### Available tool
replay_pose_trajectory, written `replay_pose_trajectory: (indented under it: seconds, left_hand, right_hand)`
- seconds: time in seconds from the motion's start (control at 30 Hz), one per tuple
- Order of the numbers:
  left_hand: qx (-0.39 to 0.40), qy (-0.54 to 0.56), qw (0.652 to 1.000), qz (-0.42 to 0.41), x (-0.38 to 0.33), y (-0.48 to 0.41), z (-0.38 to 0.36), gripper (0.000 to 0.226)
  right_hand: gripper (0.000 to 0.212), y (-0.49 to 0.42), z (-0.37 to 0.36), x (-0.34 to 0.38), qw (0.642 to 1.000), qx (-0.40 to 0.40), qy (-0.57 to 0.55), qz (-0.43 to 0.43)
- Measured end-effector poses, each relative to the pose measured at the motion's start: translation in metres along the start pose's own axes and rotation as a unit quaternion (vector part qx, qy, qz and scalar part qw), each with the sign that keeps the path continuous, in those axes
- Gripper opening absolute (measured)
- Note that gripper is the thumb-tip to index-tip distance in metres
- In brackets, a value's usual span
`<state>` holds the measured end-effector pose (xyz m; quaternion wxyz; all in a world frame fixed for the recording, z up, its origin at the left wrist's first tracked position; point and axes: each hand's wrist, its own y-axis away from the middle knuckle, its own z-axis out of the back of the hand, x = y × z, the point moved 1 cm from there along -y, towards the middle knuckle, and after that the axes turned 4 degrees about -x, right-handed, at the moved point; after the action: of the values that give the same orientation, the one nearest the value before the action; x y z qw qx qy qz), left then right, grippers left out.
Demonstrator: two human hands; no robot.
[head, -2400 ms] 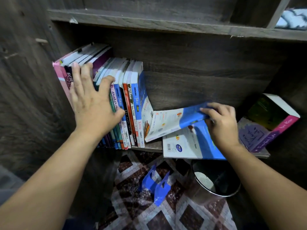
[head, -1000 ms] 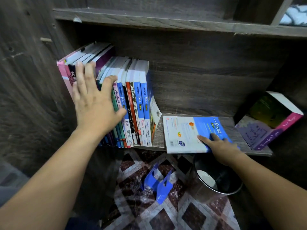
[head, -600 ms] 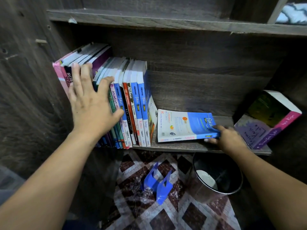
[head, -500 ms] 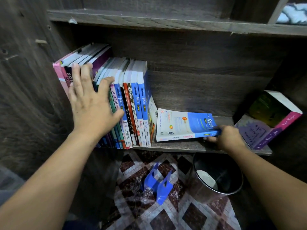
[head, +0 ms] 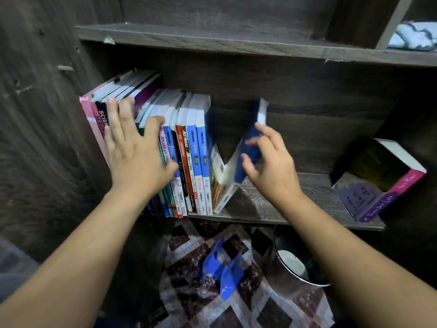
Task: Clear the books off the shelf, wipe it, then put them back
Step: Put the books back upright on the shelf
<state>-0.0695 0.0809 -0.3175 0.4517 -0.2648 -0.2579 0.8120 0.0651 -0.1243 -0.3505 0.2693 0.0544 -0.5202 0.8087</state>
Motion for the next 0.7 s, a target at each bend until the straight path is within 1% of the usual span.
replay_pose_trajectory:
  seconds: [0.07, 0.13, 0.17, 0.23, 0.3, 0.37, 0.47, 0.53, 0.6, 0.7]
  left_hand:
    - [0.006, -0.002, 1.000, 0.000, 0.001, 0.000, 0.000, 0.081]
    - [0.007, -0.004, 1.000, -0.008, 0.004, 0.000, 0.000, 0.080]
    - [0.007, -0.005, 1.000, -0.013, 0.005, 0.000, 0.000, 0.080]
    - [0.010, -0.010, 1.000, -0.019, 0.007, 0.001, 0.001, 0.081]
    - [0.012, -0.013, 1.000, -0.023, 0.009, 0.001, 0.002, 0.081]
    - [0.009, -0.012, 0.999, -0.029, 0.010, 0.002, 0.003, 0.080]
    - [0.005, -0.012, 0.999, -0.033, 0.010, 0.002, 0.002, 0.077]
    - [0.003, -0.016, 0.999, -0.035, 0.010, 0.003, 0.002, 0.077]
    - [0.005, -0.019, 0.999, -0.035, 0.010, 0.003, 0.002, 0.078]
    - [0.011, -0.021, 0.999, -0.034, 0.011, 0.002, 0.002, 0.079]
  right_hand:
    - [0.072, -0.001, -0.012, 0.011, 0.992, 0.060, -0.107, -0.043]
    - [0.100, 0.003, -0.026, 0.017, 0.975, 0.131, -0.159, -0.085]
    - [0.107, 0.008, -0.035, 0.017, 0.964, 0.180, -0.160, -0.116]
    - [0.112, 0.024, -0.056, 0.011, 0.930, 0.285, -0.154, -0.172]
    - [0.114, 0.042, -0.075, 0.004, 0.900, 0.351, -0.156, -0.207]
    - [0.114, 0.052, -0.086, 0.000, 0.890, 0.359, -0.157, -0.232]
    - [0.106, 0.054, -0.089, 0.000, 0.894, 0.346, -0.140, -0.248]
    - [0.103, 0.055, -0.087, 0.001, 0.891, 0.353, -0.125, -0.255]
    - [0.102, 0.053, -0.087, 0.004, 0.899, 0.341, -0.118, -0.249]
    - [0.100, 0.045, -0.088, 0.012, 0.921, 0.295, -0.111, -0.229]
